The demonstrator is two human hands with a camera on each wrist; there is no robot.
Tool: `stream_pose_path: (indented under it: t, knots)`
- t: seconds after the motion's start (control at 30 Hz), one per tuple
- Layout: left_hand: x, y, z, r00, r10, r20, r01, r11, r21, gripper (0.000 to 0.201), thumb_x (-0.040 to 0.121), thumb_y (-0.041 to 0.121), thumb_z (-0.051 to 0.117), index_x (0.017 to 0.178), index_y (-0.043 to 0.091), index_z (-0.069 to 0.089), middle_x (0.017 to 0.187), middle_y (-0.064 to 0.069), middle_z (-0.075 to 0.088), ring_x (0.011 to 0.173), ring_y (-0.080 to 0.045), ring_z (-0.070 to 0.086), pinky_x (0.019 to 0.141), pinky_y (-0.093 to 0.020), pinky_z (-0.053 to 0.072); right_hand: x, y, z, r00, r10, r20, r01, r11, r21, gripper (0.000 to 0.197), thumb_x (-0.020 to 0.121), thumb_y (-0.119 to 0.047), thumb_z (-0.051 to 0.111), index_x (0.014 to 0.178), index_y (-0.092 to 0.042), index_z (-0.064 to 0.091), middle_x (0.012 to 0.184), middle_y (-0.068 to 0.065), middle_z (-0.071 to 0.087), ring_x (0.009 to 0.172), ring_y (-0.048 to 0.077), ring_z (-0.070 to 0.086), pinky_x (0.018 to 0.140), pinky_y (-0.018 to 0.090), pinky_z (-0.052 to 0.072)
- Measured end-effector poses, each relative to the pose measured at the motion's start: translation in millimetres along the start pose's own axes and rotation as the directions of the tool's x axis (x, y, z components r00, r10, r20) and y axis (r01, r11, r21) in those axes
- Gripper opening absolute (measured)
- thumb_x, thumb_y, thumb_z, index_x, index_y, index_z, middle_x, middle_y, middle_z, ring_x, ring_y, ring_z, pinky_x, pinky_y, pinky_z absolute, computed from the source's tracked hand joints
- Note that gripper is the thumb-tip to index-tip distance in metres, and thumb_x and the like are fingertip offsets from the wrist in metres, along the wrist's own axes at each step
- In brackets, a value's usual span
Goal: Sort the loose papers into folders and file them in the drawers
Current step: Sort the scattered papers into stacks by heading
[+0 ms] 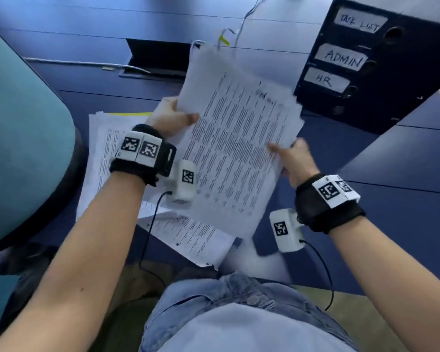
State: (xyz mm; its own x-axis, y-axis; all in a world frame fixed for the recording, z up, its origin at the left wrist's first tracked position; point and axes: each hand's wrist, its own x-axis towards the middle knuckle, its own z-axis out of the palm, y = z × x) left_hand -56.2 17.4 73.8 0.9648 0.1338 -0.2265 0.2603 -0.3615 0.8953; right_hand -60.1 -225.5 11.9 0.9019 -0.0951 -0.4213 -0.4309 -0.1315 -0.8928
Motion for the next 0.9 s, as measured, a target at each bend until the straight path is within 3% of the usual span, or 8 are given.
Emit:
stream_pose_path:
  t: [0.07, 0.13, 0.23, 0.33, 0.43, 0.63, 0.8, 0.9]
  knots:
    - [-1.8, -27.7, 1.5, 0.991, -0.134, 0.025, 0.131, 0.987, 0.089, 0.034, 0.079, 0.009, 0.068, 0.109, 0.001, 0.056, 0.085, -0.008, 0.059, 0.071, -0.009, 0.060, 0.067, -0.024, 0.049, -8.0, 17.2, 12.4, 0.978, 0.193, 0.077, -0.186, 0.978, -0.091, 0.028, 0.077, -0.014, 0.073, 0.092, -0.005, 0.051, 0.072, 0.010, 0.051, 0.059, 0.022, 0.052, 0.052, 0.028, 0.041]
    - [-4.1, -53.6, 5.9, 0.972, -0.236, -0.015, 0.235, 0.954, 0.188, 0.036, 0.082, 0.009, 0.066, 0.114, -0.003, 0.056, 0.099, -0.017, 0.060, 0.093, -0.026, 0.059, 0.087, -0.039, 0.047, -16.2, 30.6, 22.8, 0.949, 0.310, 0.061, -0.301, 0.946, -0.124, 0.020, 0.079, -0.007, 0.071, 0.083, -0.003, 0.052, 0.064, 0.005, 0.043, 0.051, 0.018, 0.041, 0.046, 0.022, 0.034]
    - [-8.4, -83.4, 12.6, 0.936, -0.346, -0.061, 0.350, 0.902, 0.254, 0.033, 0.084, 0.008, 0.064, 0.115, -0.001, 0.057, 0.108, -0.018, 0.061, 0.106, -0.031, 0.058, 0.090, -0.036, 0.045, -20.7, 43.6, 32.1, 0.927, 0.372, 0.046, -0.365, 0.924, -0.118, 0.017, 0.079, -0.004, 0.070, 0.079, -0.005, 0.053, 0.067, 0.004, 0.047, 0.052, 0.012, 0.044, 0.034, 0.014, 0.034]
    - [-12.1, -102.3, 18.9, 0.915, -0.382, -0.131, 0.404, 0.867, 0.291, 0.038, 0.084, 0.015, 0.067, 0.117, 0.001, 0.056, 0.114, -0.016, 0.061, 0.106, -0.031, 0.058, 0.089, -0.034, 0.046, -17.6, 50.6, 42.1, 0.919, 0.383, 0.089, -0.369, 0.919, -0.140, 0.028, 0.077, -0.009, 0.073, 0.100, 0.002, 0.060, 0.084, 0.007, 0.060, 0.070, 0.017, 0.056, 0.057, 0.024, 0.047]
    - [-18.1, -110.4, 24.8, 0.912, -0.382, -0.152, 0.410, 0.875, 0.259, 0.042, 0.084, 0.017, 0.067, 0.122, 0.003, 0.055, 0.117, -0.014, 0.061, 0.107, -0.030, 0.058, 0.084, -0.032, 0.045, -21.1, 54.3, 55.1, 0.915, 0.391, 0.099, -0.360, 0.903, -0.235, 0.044, 0.079, -0.013, 0.072, 0.115, 0.004, 0.053, 0.109, 0.009, 0.057, 0.094, 0.024, 0.055, 0.078, 0.031, 0.045]
    - [-17.3, -113.7, 15.0, 0.916, -0.399, -0.045, 0.401, 0.910, 0.103, 0.051, 0.080, 0.029, 0.071, 0.122, 0.004, 0.056, 0.117, -0.014, 0.061, 0.099, -0.026, 0.058, 0.083, -0.029, 0.043, -30.4, 46.5, 60.3, 0.995, 0.055, 0.077, -0.036, 0.972, -0.233, 0.024, 0.078, 0.003, 0.063, 0.094, -0.014, 0.062, 0.102, 0.009, 0.068, 0.095, 0.026, 0.065, 0.089, 0.042, 0.053]
    - [-10.6, -96.8, 7.4, 0.921, -0.389, -0.027, 0.385, 0.918, -0.095, 0.071, 0.069, 0.055, 0.071, 0.120, 0.007, 0.059, 0.111, -0.009, 0.065, 0.074, -0.012, 0.060, 0.059, -0.018, 0.049, -43.8, -16.2, 34.6, 0.930, -0.355, 0.100, 0.367, 0.863, -0.347, 0.016, 0.081, 0.006, 0.054, 0.086, -0.009, 0.058, 0.081, 0.004, 0.060, 0.078, 0.021, 0.059, 0.067, 0.031, 0.053]
    - [-6.0, -80.2, 4.9, 0.971, -0.240, 0.022, 0.241, 0.967, -0.081, 0.120, 0.036, 0.079, 0.071, 0.129, 0.008, 0.048, 0.122, -0.007, 0.059, 0.100, -0.016, 0.059, 0.086, -0.033, 0.052, -53.1, -51.7, 15.5, 0.850, -0.493, 0.188, 0.525, 0.758, -0.387, 0.023, 0.084, 0.006, 0.055, 0.105, -0.006, 0.058, 0.093, 0.009, 0.061, 0.082, 0.019, 0.057, 0.069, 0.023, 0.052]
